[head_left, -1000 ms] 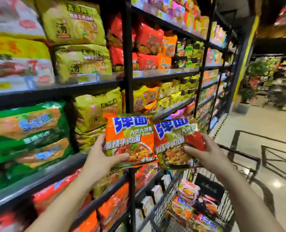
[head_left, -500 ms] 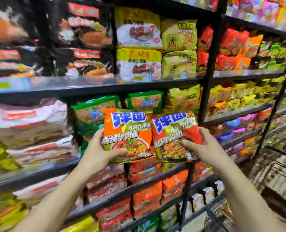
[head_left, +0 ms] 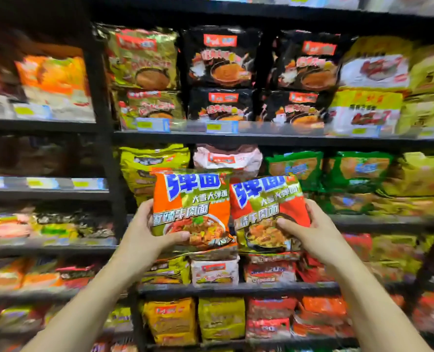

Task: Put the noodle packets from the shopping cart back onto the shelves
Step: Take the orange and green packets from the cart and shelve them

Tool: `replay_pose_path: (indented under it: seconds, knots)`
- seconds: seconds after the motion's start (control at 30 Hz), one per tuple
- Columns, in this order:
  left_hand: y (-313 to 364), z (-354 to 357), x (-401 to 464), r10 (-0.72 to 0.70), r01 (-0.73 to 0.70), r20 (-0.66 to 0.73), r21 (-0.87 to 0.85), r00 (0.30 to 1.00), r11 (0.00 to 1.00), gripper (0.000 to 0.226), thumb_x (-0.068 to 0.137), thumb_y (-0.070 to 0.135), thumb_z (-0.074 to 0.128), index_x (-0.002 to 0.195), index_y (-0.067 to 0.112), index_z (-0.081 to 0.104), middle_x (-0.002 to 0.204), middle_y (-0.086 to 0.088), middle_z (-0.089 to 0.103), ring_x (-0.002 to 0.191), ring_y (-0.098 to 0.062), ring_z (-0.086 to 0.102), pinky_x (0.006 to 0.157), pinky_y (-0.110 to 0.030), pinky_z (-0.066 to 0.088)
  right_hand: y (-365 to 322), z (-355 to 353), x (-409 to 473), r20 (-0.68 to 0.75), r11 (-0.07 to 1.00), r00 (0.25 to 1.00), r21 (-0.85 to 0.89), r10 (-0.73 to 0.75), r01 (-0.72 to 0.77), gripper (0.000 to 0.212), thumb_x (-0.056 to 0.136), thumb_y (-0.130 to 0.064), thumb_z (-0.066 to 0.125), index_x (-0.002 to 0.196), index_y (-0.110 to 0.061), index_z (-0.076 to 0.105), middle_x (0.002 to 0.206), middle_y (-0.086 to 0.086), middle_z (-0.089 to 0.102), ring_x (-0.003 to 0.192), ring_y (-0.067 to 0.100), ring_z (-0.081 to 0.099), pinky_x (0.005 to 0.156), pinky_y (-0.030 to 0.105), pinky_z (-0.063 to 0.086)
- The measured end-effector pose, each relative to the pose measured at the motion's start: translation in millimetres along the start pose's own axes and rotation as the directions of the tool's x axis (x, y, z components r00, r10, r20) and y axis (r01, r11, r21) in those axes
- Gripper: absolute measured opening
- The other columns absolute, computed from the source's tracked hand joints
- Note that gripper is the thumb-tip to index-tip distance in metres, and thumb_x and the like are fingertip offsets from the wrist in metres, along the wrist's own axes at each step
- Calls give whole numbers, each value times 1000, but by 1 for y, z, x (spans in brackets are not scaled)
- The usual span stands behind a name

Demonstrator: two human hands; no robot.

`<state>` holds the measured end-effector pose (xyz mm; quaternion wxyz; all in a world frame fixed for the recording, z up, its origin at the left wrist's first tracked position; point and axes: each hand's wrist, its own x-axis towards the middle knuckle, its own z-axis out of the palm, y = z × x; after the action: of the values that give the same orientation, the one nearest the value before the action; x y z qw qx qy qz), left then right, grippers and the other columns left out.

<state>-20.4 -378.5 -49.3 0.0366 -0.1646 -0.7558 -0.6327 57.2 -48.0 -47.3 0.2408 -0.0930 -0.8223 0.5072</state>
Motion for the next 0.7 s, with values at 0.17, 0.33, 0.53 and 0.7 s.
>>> replay_pose_path:
  seconds: [0.17, 0.33, 0.53, 0.7]
  knots:
    - [-9, -82, -25, -23, 28, -134, 37, 991, 999, 69, 68, 10, 90, 119, 35, 52, 104, 5, 75, 92, -5, 74, 69, -20, 60, -35, 83, 8, 151, 997, 987, 60, -58, 49, 44, 87, -20, 80, 124, -28, 57, 113, -9, 70, 95, 1, 67, 77, 20, 49]
    - [-21, -150, -43, -70, 83, -282, 32, 957, 996, 72, 71, 12, 90, 125, 34, 49, 99, 11, 75, 90, 0, 73, 64, -16, 58, -70, 166, 22, 294, 988, 947, 116, -128, 97, 44, 88, -19, 79, 124, -26, 56, 110, -12, 70, 85, -11, 66, 69, 8, 48]
    - [-33, -230, -49, -108, 119, -444, -2, 889, 993, 76, 66, 13, 92, 127, 35, 52, 108, 10, 76, 98, -13, 75, 89, -40, 60, -108, 270, 40, 405, 973, 895, 204, -187, 111, 52, 84, -29, 82, 129, -29, 56, 115, -8, 72, 98, 8, 71, 91, 39, 56]
    - [-44, -281, -42, -121, 141, -516, -1, 848, 990, 76, 67, 14, 91, 129, 30, 51, 110, 10, 75, 99, -13, 75, 87, -38, 61, -131, 347, 57, 493, 956, 839, 275, -230, 100, 47, 87, -26, 80, 127, -30, 55, 111, -11, 73, 86, -3, 71, 77, 27, 54]
